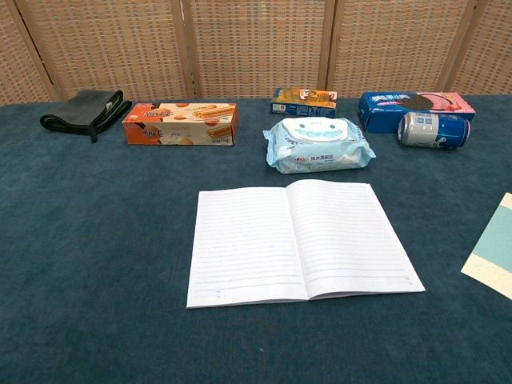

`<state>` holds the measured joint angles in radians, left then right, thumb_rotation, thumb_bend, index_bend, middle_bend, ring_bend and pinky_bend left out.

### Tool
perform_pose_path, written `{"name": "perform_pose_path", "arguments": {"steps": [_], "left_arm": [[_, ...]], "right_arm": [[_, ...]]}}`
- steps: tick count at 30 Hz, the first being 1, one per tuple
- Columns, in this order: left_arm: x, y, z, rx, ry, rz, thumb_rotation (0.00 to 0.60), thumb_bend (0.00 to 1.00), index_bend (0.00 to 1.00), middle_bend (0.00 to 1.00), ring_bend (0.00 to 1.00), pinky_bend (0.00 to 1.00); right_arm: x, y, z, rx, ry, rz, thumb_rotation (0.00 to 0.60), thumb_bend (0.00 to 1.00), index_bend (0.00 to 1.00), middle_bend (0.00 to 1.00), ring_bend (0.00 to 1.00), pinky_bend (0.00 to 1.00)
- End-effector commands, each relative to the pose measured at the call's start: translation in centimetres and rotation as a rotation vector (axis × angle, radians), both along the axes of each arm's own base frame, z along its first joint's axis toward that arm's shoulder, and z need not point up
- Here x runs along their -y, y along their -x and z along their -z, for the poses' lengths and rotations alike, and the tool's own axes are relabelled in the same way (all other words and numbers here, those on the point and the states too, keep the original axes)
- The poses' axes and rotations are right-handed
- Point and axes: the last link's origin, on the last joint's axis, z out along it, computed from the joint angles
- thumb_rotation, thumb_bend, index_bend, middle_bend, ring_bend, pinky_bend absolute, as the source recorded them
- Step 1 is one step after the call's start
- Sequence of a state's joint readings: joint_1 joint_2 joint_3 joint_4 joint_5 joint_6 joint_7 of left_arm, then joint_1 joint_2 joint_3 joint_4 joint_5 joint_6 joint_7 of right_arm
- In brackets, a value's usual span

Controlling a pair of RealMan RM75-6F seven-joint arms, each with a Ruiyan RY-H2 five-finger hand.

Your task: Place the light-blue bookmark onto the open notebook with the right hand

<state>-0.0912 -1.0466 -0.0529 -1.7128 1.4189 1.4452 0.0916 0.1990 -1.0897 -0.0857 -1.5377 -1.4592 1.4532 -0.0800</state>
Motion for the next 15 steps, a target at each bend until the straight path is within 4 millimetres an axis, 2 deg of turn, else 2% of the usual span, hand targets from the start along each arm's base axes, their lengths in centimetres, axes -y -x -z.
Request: {"name": "perform_pose_path", "arguments": {"steps": [1, 11, 15], "left_arm": [[0.1, 0.3, -0.3, 0.001, -0.007, -0.008, 0.6, 0.0, 0.0, 0.0, 0.0, 0.0], [0.4, 0.3, -0.6, 0.019, -0.026, -0.013, 0.6, 0.0, 0.0, 0.0, 0.0, 0.0], [0.3, 0.6, -0.6, 0.019, -0.021, -0.025, 0.6, 0.0, 0.0, 0.0, 0.0, 0.0]], "right_arm": [[-0.7, 0.4, -0.4, -0.007, 0.042, -0.005, 0.6, 0.0, 0.0, 0.0, 0.0, 0.0], [-0.3, 0.2, -1.3, 0.054, 0.082, -0.048, 0.6, 0.0, 0.0, 0.0, 0.0, 0.0], [0.8, -0.3, -1.4, 0.07, 0.091, -0.118, 0.6, 0.0, 0.0, 0.0, 0.0, 0.0]]}}
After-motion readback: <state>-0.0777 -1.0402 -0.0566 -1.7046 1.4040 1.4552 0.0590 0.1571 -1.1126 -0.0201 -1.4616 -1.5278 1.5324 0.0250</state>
